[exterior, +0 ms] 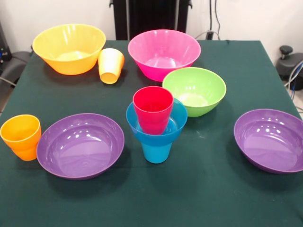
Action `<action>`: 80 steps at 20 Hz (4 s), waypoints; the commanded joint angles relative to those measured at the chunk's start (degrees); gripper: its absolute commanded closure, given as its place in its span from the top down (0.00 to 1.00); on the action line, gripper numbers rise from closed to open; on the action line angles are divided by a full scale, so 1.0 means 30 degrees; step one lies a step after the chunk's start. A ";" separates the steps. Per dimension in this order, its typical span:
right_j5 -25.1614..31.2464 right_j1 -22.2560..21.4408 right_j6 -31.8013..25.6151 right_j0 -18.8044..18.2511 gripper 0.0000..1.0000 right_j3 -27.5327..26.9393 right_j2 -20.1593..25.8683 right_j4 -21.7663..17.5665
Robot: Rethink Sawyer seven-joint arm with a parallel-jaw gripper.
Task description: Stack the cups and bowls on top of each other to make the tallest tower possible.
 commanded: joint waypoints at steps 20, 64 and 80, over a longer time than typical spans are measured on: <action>-1.0582 0.0821 0.2514 0.0935 1.00 0.6638 0.0504 -0.0881; -1.6939 0.2656 0.4534 0.2182 1.00 0.7745 0.0346 -0.0115; -1.8685 0.4120 0.5146 0.2096 1.00 0.7046 0.0693 0.0410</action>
